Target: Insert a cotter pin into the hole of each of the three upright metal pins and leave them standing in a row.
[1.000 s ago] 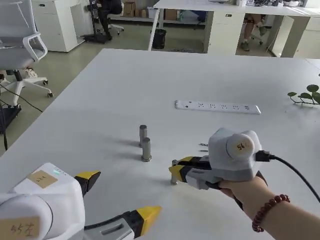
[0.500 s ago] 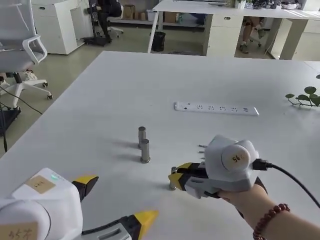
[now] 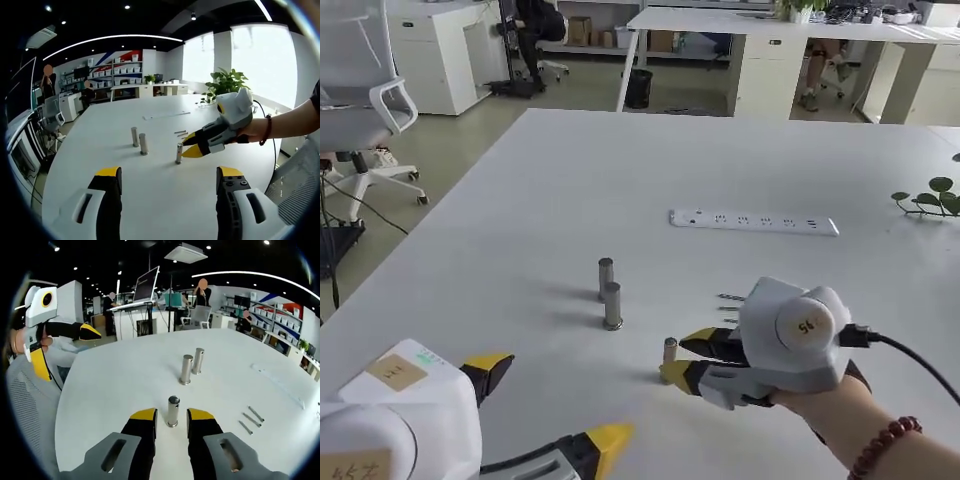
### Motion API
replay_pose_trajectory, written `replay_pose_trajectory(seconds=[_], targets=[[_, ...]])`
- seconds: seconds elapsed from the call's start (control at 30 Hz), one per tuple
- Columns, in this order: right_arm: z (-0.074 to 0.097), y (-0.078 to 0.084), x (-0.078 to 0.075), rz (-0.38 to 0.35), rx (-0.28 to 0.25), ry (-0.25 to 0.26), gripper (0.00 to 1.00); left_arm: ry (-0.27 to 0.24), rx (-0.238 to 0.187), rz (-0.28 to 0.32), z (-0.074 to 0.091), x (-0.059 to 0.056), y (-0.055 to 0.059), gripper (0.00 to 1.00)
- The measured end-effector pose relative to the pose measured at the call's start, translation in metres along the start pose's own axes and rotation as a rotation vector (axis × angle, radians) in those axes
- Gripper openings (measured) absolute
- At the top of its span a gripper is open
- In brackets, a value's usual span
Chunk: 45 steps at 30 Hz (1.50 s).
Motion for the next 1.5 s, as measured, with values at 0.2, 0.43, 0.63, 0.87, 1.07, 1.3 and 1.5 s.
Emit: replay_pose_trajectory(seconds=[0.2, 0.43, 0.63, 0.87, 1.07, 1.3, 1.5], targets=[[0.017, -0.001, -0.009, -0.001, 0.006, 0.015, 0.2, 0.003, -0.004, -0.006, 0.001, 0.0, -0.001, 0.77], [0.037, -0.001, -0.032, -0.018, 0.023, 0.07, 0.2, 0.006, -0.007, -0.006, 0.0, -0.001, -0.003, 0.78], [0.047, 0.004, -0.052, -0.007, 0.073, 0.107, 0.18, 0.005, -0.003, -0.003, -0.002, -0.001, -0.002, 0.77], [0.049, 0.017, -0.073, 0.006, 0.166, 0.12, 0.16, 0.01, -0.007, -0.004, -0.006, -0.001, -0.004, 0.77], [0.047, 0.029, -0.089, 0.026, 0.241, 0.119, 0.14, 0.014, -0.005, -0.006, -0.009, -0.001, -0.003, 0.77], [0.044, 0.042, -0.103, 0.024, 0.31, 0.124, 0.12, 0.008, 0.0, -0.008, -0.011, 0.001, -0.002, 0.76], [0.038, 0.05, -0.111, 0.024, 0.346, 0.118, 0.11, 0.009, 0.009, -0.011, -0.014, 0.001, 0.001, 0.76]])
Point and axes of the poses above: the centre of the closed fingertips' face, and the gripper's own axes: z roughly backward along the fingers, x roughly to its left, y roughly out of its underside, the point moved 1 cm from there along z, roughly backward along the fingers, and after that the axes turned 14 degrees about -y, right-handed, at the moved point
